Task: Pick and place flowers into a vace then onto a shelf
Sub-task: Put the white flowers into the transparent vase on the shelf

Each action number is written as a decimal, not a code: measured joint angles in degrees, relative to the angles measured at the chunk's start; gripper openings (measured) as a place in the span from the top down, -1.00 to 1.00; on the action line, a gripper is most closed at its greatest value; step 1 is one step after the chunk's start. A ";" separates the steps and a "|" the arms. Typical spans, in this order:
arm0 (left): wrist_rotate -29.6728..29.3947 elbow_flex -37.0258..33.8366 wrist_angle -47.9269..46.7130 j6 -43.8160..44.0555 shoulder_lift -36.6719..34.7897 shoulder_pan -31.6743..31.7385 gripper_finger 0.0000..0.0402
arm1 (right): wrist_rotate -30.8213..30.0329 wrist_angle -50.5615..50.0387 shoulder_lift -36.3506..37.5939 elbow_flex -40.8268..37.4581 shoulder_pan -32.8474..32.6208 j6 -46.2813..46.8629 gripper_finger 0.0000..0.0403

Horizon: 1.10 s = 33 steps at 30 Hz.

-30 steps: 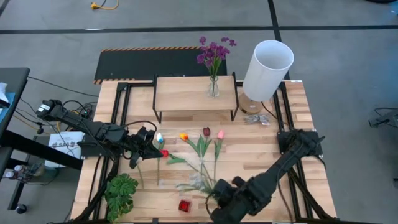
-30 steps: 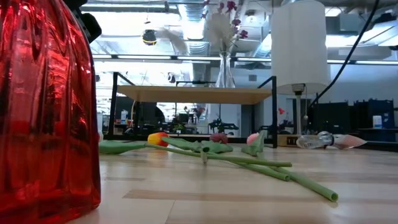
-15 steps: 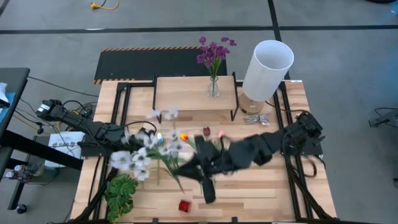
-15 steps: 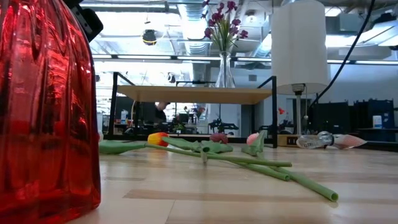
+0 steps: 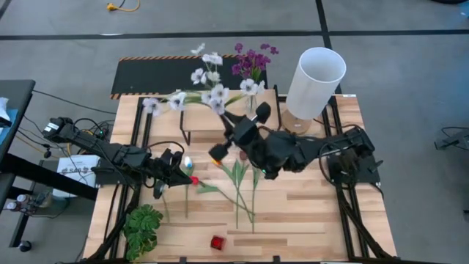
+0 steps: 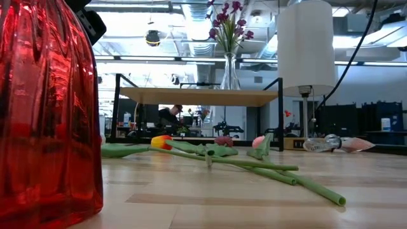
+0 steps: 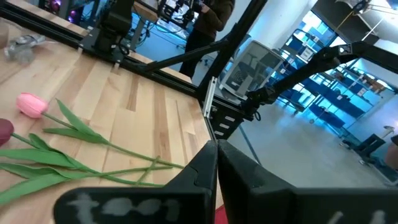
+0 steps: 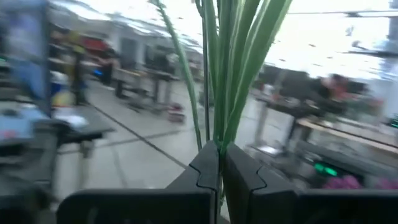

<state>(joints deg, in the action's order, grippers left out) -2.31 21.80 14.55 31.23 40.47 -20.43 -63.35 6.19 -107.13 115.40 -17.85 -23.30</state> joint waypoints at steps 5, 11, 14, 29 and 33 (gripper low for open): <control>-0.04 0.00 -0.02 -0.45 -0.02 0.00 1.00 | -7.91 0.27 0.00 -4.06 1.75 4.62 1.00; -0.04 0.00 -0.04 -0.45 -0.02 0.00 1.00 | -10.30 1.52 -0.13 -15.24 -1.16 22.18 1.00; -0.04 0.00 -0.07 -0.42 -0.01 0.00 1.00 | -13.40 9.42 -0.15 -22.21 -2.98 27.11 1.00; -1.03 0.00 -0.26 1.26 0.00 0.00 1.00 | -13.38 66.16 -9.55 -28.37 4.45 -19.40 1.00; -1.69 0.00 -0.51 1.28 -0.02 0.00 1.00 | -13.98 77.66 -8.12 -27.67 7.92 -33.31 1.00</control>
<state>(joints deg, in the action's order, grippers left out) -4.00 21.80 14.03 32.51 40.45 -20.43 -77.33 83.85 -115.25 87.72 -9.93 -56.61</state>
